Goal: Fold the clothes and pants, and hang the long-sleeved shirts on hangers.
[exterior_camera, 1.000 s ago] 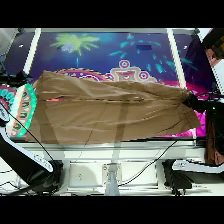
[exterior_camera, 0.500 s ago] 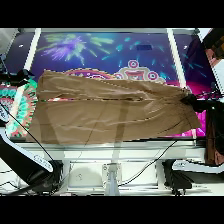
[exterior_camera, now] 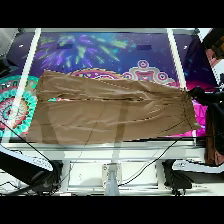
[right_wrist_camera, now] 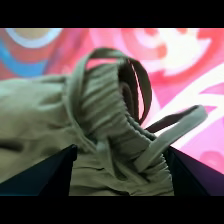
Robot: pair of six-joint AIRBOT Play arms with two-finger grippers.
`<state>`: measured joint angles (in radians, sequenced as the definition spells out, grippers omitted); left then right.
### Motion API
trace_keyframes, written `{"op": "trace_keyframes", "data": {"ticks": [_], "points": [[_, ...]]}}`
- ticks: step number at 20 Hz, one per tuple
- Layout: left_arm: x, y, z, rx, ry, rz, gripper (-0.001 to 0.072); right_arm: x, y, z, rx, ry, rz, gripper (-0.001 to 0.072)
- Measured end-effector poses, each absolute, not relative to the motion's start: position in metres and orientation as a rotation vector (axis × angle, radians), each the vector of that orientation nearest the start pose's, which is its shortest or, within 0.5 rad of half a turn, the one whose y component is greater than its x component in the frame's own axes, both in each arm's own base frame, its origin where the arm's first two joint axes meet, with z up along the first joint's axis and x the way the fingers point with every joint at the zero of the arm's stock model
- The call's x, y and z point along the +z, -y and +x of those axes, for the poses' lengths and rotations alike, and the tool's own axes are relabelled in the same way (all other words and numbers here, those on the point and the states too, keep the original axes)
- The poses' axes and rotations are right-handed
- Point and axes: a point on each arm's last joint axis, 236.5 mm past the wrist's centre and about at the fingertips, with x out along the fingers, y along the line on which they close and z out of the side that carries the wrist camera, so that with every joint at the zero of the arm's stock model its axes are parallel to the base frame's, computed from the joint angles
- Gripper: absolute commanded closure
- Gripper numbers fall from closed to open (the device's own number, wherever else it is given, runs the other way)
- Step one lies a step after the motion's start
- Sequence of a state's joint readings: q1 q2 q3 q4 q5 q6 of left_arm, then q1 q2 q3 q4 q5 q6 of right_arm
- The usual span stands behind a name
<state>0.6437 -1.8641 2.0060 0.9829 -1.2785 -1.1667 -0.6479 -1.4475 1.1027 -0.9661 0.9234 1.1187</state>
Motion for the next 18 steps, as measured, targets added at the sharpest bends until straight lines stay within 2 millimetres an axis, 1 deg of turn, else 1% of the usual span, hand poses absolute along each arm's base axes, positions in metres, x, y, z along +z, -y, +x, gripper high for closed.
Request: {"op": "trace_keyframes", "data": {"ticks": [2,3,4,5,6,7,9,10,11,13,18], "points": [[0.096,-0.233,0.508,-0.013,-0.86,-0.402,0.0012,-0.012,0.183,0.412,-0.151,-0.974,0.55,0.0097],[0.103,-0.234,0.502,-0.011,-0.86,-0.398,0.0168,-0.003,0.189,0.415,-0.167,-0.963,0.539,0.01],[0.108,-0.236,0.496,-0.008,-0.866,-0.394,0.0572,0.005,0.193,0.417,-0.177,-0.956,0.529,0.0129],[0.111,-0.235,0.488,-0.013,-0.881,-0.397,0.068,0.011,0.197,0.419,-0.185,-0.953,0.516,0.0175],[0.111,-0.232,0.48,-0.026,-0.905,-0.403,0.0695,0.017,0.2,0.419,-0.191,-0.954,0.504,0.0302],[0.111,-0.23,0.471,-0.04,-0.931,-0.412,0.0695,0.021,0.203,0.418,-0.194,-0.96,0.493,0.0463],[0.11,-0.23,0.453,-0.049,-0.978,-0.433,0.0696,0.033,0.21,0.414,-0.206,-0.966,0.47,0.0652],[0.112,-0.23,0.446,-0.05,-0.992,-0.446,0.0697,0.042,0.214,0.412,-0.214,-0.96,0.46,0.0676],[0.115,-0.23,0.44,-0.05,-1.0,-0.455,0.0698,0.052,0.218,0.409,-0.223,-0.95,0.452,0.0676],[0.123,-0.235,0.428,-0.025,-1.005,-0.464,0.0698,0.073,0.225,0.396,-0.242,-0.936,0.432,0.0676],[0.165,-0.236,0.413,0.036,-0.939,-0.44,0.0698,0.12,0.236,0.34,-0.316,-0.938,0.419,0.0676]]}}
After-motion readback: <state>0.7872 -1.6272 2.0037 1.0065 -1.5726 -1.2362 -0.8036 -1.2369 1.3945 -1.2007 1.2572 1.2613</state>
